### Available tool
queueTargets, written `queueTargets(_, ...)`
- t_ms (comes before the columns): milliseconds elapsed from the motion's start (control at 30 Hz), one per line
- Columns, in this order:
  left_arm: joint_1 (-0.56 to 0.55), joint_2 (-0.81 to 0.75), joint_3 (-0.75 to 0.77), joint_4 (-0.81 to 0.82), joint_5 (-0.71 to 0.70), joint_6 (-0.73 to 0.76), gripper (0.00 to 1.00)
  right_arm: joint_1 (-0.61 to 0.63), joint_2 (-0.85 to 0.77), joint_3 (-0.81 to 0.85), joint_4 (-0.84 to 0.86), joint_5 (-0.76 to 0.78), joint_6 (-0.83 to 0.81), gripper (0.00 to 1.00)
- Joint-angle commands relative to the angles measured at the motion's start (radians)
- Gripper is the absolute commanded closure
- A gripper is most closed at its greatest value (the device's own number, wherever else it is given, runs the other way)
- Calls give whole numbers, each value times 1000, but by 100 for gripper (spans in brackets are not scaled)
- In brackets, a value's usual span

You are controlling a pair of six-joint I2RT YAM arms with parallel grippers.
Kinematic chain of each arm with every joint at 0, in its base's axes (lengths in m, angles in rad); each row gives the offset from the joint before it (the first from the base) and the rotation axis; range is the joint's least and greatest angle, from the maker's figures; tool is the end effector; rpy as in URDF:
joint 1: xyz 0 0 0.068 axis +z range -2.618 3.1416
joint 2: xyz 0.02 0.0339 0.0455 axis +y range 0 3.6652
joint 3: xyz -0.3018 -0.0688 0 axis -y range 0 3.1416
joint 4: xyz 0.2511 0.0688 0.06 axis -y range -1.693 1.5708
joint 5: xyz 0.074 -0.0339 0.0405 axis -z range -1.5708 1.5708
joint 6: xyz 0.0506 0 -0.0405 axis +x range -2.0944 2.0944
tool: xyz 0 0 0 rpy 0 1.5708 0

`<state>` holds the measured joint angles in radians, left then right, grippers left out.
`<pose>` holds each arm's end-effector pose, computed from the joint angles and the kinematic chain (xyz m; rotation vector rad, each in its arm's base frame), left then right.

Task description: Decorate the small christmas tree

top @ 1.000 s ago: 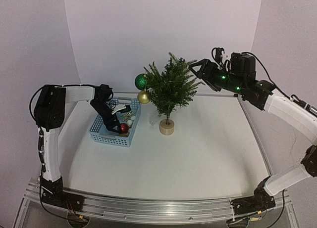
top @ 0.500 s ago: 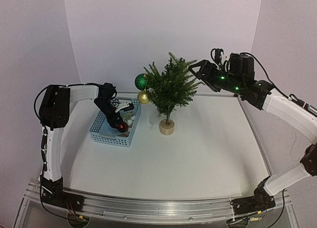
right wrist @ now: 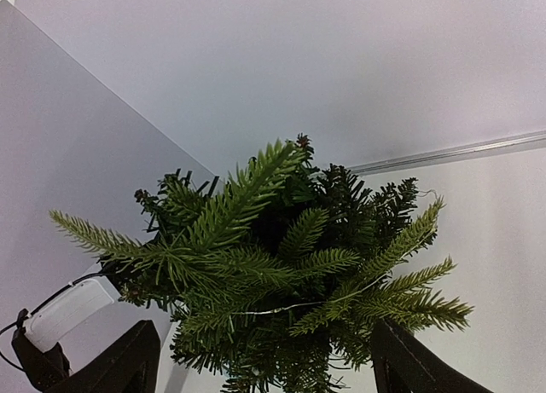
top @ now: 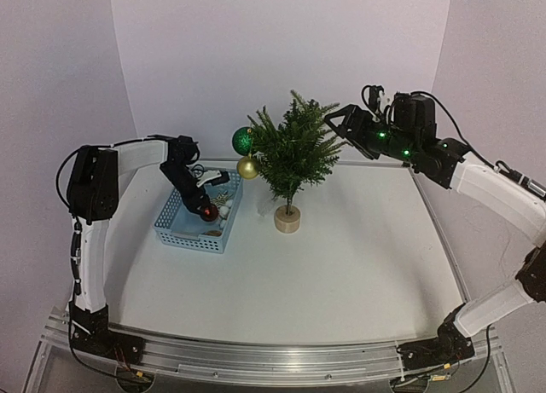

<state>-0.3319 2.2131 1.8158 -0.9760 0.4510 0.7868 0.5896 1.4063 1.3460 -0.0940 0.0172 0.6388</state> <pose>0.4457 -0.1769 0.1961 1.5377 2.3364 -0.5625 0.2897 0.1927 0.4368 0.0578 1.8080 0.8802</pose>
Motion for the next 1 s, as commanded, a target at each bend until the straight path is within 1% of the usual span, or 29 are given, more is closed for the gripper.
queueTargets(0,39,-91,82,-63,-13,-34,51,-5,-10,33,10,-9,-6,15)
queueTargets(67,52,-122,107,-75,-16,-71,51,-5,-15,37,11,-9,-7,15)
queueTargets(333,74,-297,216,-85,66,-257,51,-6,-8,107,10,-143,-26,16)
queueTargets(433,75,-367,214,-63,78,-350,52,-2,1,140,10,-191,3,17)
queueTargets(500,81,-435,177,-15,100,-426,52,10,19,167,9,-223,31,17)
queueTargets(567,86,-521,132,60,132,-522,52,46,41,215,5,-241,39,14)
queueTargets(667,94,-589,119,82,142,-611,51,120,82,284,5,-240,71,14)
queueTargets(767,120,-690,63,123,158,-724,53,225,163,393,5,-230,97,14)
queueTargets(867,134,-804,-27,194,225,-871,53,340,271,518,2,-205,137,13)
queueTargets(967,142,-928,-160,271,310,-1030,53,440,396,628,-2,-183,173,13)
